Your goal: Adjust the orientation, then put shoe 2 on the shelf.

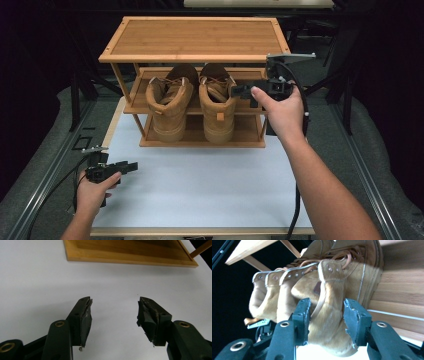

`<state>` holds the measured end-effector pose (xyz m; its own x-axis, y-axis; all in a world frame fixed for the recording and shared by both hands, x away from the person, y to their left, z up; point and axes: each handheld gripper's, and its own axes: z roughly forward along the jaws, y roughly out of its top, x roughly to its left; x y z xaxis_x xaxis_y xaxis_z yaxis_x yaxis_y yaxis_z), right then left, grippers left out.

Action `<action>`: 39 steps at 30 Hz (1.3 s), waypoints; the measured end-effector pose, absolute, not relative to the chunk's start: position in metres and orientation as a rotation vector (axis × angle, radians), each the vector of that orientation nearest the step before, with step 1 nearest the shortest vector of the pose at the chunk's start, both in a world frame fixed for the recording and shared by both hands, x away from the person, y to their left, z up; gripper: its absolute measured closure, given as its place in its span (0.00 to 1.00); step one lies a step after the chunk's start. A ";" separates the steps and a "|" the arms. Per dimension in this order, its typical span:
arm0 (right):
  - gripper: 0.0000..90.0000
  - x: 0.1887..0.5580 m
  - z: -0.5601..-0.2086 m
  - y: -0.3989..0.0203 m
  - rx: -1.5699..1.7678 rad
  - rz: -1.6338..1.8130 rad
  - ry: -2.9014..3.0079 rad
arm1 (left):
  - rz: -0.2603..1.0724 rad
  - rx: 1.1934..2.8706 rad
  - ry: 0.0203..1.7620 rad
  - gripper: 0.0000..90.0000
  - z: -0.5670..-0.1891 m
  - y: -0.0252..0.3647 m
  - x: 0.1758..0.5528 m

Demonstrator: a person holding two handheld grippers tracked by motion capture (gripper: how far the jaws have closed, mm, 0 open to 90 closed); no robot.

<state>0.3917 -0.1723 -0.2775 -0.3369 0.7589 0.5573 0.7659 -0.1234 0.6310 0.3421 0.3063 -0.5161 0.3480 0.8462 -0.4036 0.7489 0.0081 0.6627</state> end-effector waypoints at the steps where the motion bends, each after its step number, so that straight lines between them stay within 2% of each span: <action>1: 0.63 0.389 -0.277 -0.174 -1.797 -1.518 -2.080 | 0.162 1.763 1.417 0.49 -0.511 0.306 0.343; 5: 0.64 0.376 -0.274 -0.189 -1.795 -1.556 -2.076 | 0.203 1.755 1.399 0.50 -0.500 0.304 0.344; 10: 0.74 0.370 -0.292 -0.199 -1.812 -1.533 -2.117 | 0.233 1.778 1.373 0.58 -0.473 0.292 0.348; 13: 0.84 0.371 -0.315 -0.197 -1.832 -1.501 -2.164 | 0.219 1.783 1.302 0.83 -0.457 0.282 0.352; 16: 0.94 0.376 -0.339 -0.190 -1.846 -1.455 -2.200 | 0.228 1.802 1.251 0.99 -0.442 0.270 0.357; 18: 0.99 0.379 -0.352 -0.186 -1.855 -1.447 -2.202 | 0.228 1.800 1.238 1.00 -0.438 0.267 0.359; 25: 1.00 0.386 -0.383 -0.172 -1.843 -1.402 -2.207 | 0.222 1.800 1.186 1.00 -0.418 0.247 0.372; 31: 1.00 0.385 -0.391 -0.163 -1.843 -1.459 -2.193 | 0.246 1.790 1.172 1.00 -0.411 0.231 0.378; 39: 1.00 0.387 -0.397 -0.164 -1.852 -1.491 -2.172 | 0.252 1.771 1.176 1.00 -0.409 0.231 0.383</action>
<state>0.3873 -0.1638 -0.3970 -0.3364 0.8109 0.4789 0.7382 -0.0886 0.6687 0.3835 0.2308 -0.4094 0.5139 0.7987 -0.3129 0.6009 -0.0748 0.7958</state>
